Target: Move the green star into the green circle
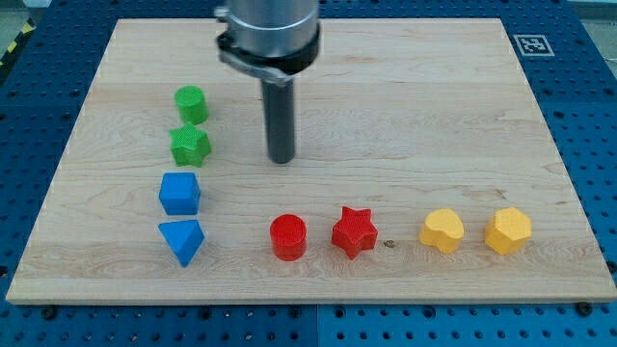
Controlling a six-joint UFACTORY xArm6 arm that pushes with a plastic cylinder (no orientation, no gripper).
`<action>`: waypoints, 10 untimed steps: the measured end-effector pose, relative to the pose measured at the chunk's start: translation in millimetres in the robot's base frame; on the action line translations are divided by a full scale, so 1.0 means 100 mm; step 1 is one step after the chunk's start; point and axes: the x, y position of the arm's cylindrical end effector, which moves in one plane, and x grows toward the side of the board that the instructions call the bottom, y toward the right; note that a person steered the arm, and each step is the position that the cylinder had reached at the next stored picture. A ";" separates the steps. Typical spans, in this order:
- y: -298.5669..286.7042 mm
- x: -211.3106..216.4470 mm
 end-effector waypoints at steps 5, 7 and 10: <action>-1.10 0.21; -1.18 0.06; -1.09 -0.29</action>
